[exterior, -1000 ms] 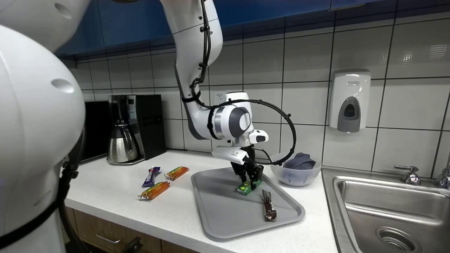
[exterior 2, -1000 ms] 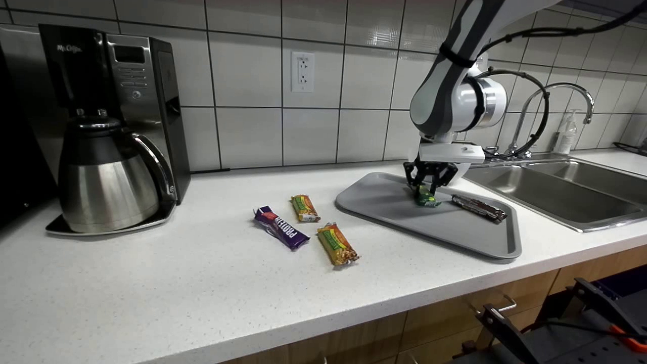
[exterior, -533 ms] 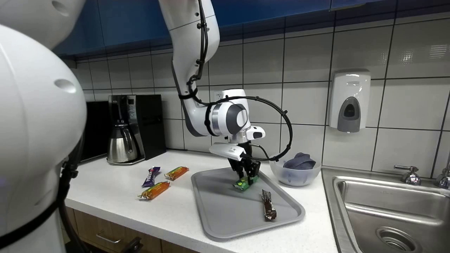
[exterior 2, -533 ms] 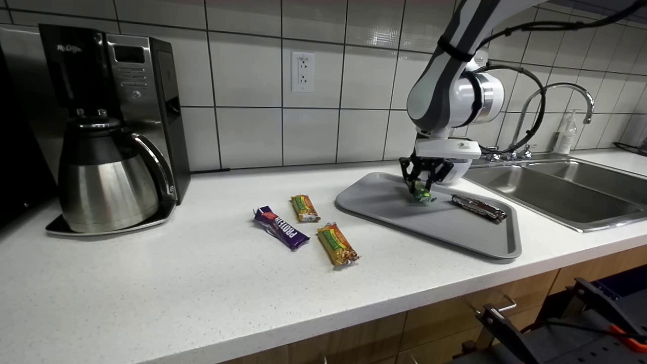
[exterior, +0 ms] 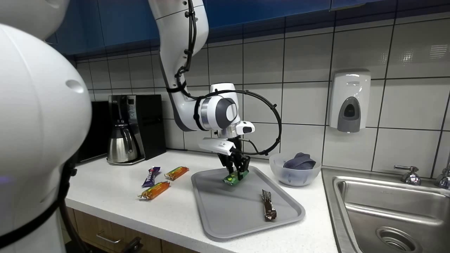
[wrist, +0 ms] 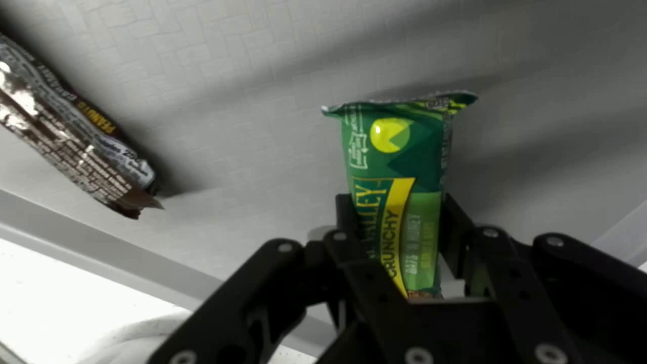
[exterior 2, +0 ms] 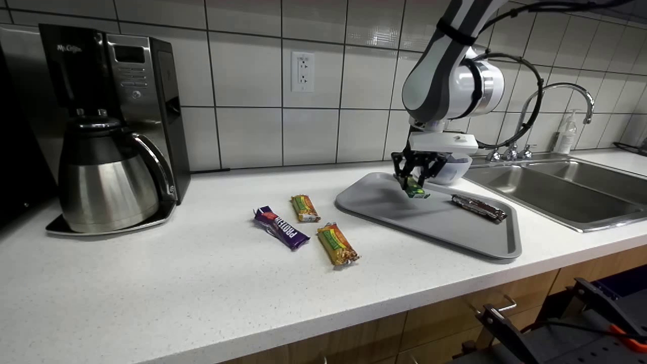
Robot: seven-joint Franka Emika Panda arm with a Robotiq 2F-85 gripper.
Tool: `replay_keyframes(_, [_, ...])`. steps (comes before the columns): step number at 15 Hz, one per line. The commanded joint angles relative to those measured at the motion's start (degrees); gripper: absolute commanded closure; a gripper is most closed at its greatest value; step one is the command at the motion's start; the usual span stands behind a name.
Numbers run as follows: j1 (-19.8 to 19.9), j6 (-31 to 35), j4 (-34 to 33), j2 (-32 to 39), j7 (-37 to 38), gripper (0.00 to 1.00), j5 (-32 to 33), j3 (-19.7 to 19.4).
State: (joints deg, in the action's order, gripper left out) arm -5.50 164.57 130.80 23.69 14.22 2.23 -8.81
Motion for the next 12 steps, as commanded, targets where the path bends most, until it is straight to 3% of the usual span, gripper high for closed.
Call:
replay_keyframes(1, [-0.8, 0.2, 4.8, -5.1, -0.1, 0.83, 0.4, 0.4])
replay_keyframes(12, [-2.0, 0.1, 13.0, -12.7, -0.1, 0.83, 1.1, 2.8])
